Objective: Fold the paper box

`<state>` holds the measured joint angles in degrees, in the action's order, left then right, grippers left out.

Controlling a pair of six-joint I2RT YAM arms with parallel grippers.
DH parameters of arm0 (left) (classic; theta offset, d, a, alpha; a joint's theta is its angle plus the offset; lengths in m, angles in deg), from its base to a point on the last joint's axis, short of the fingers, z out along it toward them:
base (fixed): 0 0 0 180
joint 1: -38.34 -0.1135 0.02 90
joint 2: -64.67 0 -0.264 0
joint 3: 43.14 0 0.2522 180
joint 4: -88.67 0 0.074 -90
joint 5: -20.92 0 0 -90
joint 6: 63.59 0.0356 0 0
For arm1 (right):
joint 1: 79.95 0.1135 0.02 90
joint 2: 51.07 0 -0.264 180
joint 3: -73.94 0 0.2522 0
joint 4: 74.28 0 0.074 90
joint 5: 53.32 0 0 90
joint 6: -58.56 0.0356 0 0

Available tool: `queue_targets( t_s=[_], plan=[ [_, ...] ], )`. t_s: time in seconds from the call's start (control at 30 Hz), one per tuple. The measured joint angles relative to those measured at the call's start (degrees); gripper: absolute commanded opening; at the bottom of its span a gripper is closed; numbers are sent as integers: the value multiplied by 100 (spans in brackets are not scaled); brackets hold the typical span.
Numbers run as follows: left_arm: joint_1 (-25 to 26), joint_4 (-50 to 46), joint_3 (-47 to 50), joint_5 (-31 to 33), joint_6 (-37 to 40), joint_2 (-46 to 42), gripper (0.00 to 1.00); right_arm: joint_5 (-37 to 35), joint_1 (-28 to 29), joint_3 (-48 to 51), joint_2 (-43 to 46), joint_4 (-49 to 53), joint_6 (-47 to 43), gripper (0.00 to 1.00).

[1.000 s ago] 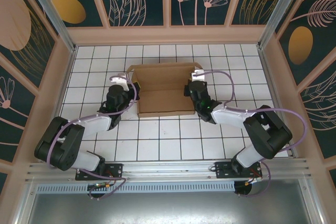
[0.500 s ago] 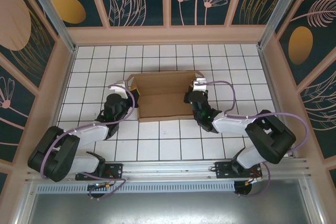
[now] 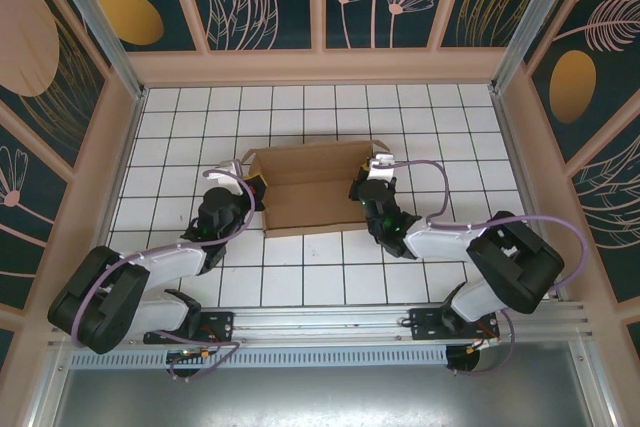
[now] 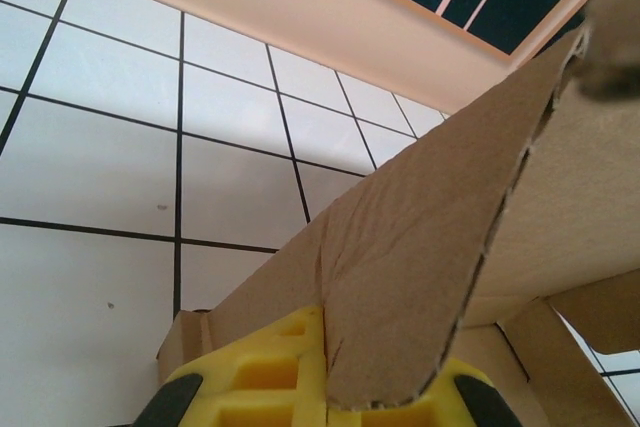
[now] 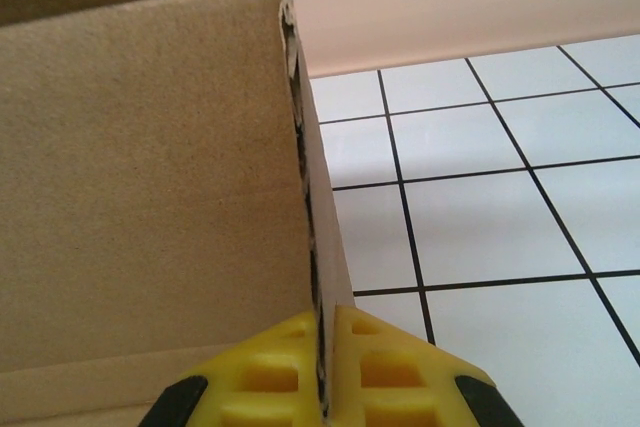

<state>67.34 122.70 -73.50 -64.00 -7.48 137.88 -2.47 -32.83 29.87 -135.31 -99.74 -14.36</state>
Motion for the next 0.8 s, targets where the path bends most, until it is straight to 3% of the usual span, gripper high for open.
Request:
queue_targets(
  t_s=[0.47,0.8],
  plan=[
    [575,302,-9,1003,-391,304,8,-201,107,42,-66,-98,175,0],
    [654,713,286,1038,-411,542,10,-195,186,535,-186,-997,149,0]
  ],
)
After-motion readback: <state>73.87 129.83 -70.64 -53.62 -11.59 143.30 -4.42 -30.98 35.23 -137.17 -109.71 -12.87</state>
